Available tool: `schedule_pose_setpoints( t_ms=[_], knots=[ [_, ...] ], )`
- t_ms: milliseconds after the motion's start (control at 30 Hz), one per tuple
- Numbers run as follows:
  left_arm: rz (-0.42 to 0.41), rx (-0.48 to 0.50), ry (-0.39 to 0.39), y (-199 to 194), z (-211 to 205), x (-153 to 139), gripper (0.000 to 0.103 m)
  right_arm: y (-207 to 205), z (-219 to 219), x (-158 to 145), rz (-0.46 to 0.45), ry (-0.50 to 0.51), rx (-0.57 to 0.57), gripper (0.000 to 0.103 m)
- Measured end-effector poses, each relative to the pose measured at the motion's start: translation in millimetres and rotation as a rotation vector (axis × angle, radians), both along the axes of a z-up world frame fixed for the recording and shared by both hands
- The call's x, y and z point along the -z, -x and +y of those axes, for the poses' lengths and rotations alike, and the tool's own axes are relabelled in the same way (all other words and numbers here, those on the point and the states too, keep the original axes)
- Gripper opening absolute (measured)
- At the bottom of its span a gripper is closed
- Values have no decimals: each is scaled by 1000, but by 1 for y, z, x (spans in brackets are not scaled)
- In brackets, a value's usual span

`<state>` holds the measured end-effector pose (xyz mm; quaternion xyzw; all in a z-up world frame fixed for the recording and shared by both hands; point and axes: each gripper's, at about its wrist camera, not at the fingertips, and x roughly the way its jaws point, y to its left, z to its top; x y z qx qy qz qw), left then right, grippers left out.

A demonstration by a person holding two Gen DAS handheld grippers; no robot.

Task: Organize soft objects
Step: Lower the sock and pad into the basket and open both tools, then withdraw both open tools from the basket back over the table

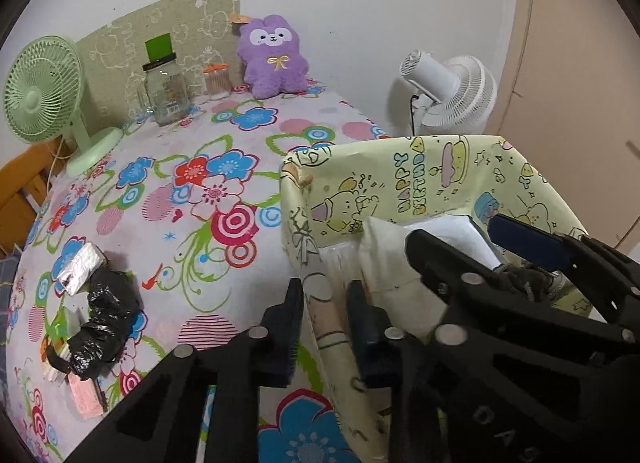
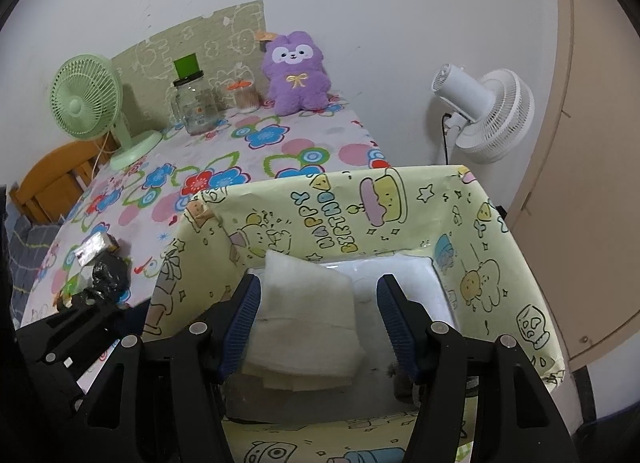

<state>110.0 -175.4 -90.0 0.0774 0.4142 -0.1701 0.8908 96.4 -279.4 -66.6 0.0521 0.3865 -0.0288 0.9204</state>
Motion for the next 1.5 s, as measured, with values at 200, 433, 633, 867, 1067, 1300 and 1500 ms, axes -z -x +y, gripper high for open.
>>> schedule_pose_setpoints(
  t_ms=[200, 433, 633, 867, 1067, 1300, 1500],
  knots=[
    [-6, -38, -6, 0, 16, -1, 10, 0, 12, 0, 2, -5, -18, 65],
    [4, -79, 17, 3, 40, -2, 9, -2, 31, 0, -11, -6, -51, 64],
    [8, -112, 24, 2, 54, -2, 12, -8, 46, -1, -50, 12, -92, 64],
    [-41, -124, 50, 5, 65, -14, 43, -9, 49, -9, -75, -19, -105, 64],
    [-92, -132, 63, 20, 78, -33, 73, 10, 55, -30, -128, -8, -90, 81],
    [-166, -123, 58, 45, 93, -52, 96, 41, 68, -49, -185, 21, -75, 95],
    [-211, -132, 42, 66, 104, -59, 103, 60, 82, -57, -217, 56, -72, 103]
  ],
)
